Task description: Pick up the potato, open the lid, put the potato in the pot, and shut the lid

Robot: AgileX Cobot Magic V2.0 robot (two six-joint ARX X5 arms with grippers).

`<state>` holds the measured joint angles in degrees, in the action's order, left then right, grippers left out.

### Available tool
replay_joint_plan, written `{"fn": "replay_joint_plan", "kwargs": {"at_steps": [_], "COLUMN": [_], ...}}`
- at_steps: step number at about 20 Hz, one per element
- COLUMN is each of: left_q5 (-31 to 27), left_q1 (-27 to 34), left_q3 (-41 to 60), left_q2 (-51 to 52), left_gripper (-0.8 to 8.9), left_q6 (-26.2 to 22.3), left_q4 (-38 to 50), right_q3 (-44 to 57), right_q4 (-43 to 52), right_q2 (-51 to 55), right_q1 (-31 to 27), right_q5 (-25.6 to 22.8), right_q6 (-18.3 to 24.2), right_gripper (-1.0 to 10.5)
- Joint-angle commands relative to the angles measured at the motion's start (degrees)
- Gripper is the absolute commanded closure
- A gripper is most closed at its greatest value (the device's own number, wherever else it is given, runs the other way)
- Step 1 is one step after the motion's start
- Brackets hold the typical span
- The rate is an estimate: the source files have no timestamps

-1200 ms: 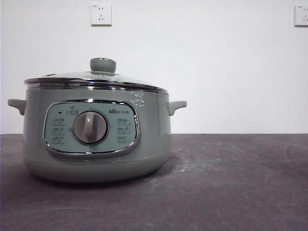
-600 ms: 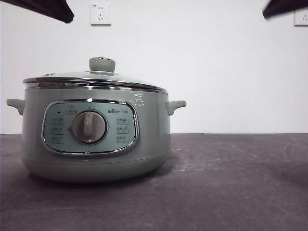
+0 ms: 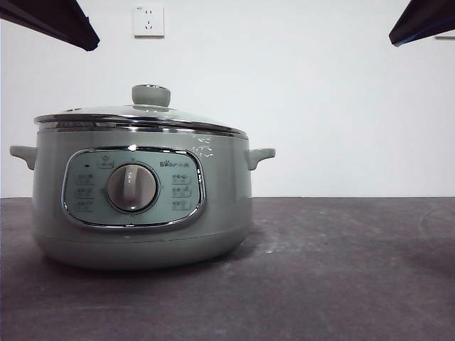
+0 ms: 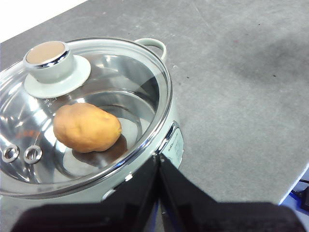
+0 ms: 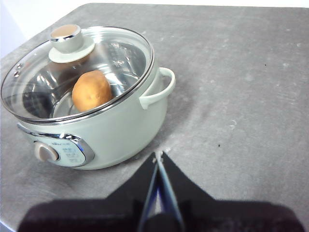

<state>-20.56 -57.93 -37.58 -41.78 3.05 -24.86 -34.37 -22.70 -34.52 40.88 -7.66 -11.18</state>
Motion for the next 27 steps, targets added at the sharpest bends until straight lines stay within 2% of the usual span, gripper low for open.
{"fn": "replay_joint_plan", "kwargs": {"at_steps": [1, 4, 6, 10, 12, 14, 17, 21, 27], "left_q5": [-1.7, 0.0, 6.0, 18.1, 21.4, 22.5, 22.3, 22.2, 22.2], "left_q1": [0.7, 7.1, 15.5, 36.4, 44.8, 50.6, 55.1, 57.6, 59.7], "left_q3": [0.2, 0.2, 0.2, 3.2, 7.3, 12.7, 21.3, 31.2, 36.6], "left_q2": [2.1, 7.6, 11.6, 18.9, 22.6, 26.4, 31.5, 36.9, 41.7], "left_gripper": [8.16, 8.16, 8.16, 8.16, 8.16, 8.16, 8.16, 8.16, 8.16], "left_q6": [-4.0, -4.6, -4.6, -4.6, -4.6, -4.6, -4.8, -4.8, -4.3], "left_q4": [-1.6, -2.4, -1.4, 4.4, 7.5, 10.1, 13.6, 16.9, 14.9], "right_q3": [0.3, 0.3, 0.3, 0.3, 0.3, 0.3, 0.3, 0.3, 0.3], "right_q4": [0.3, 0.3, 0.3, 0.3, 0.3, 0.3, 0.3, 0.3, 0.3], "right_q2": [0.2, 0.2, 0.2, 0.2, 0.2, 0.2, 0.2, 0.2, 0.2], "right_q1": [0.0, 0.0, 0.0, 0.0, 0.0, 0.0, 0.0, 0.0, 0.0], "right_q5": [-0.2, -0.2, -0.2, -0.2, -0.2, -0.2, -0.2, -0.2, -0.2], "right_q6": [-0.6, -0.6, -0.6, -0.6, -0.6, -0.6, -0.6, -0.6, -0.6], "right_gripper": [9.6, 9.6, 9.6, 9.6, 9.6, 9.6, 9.6, 9.6, 9.6]}}
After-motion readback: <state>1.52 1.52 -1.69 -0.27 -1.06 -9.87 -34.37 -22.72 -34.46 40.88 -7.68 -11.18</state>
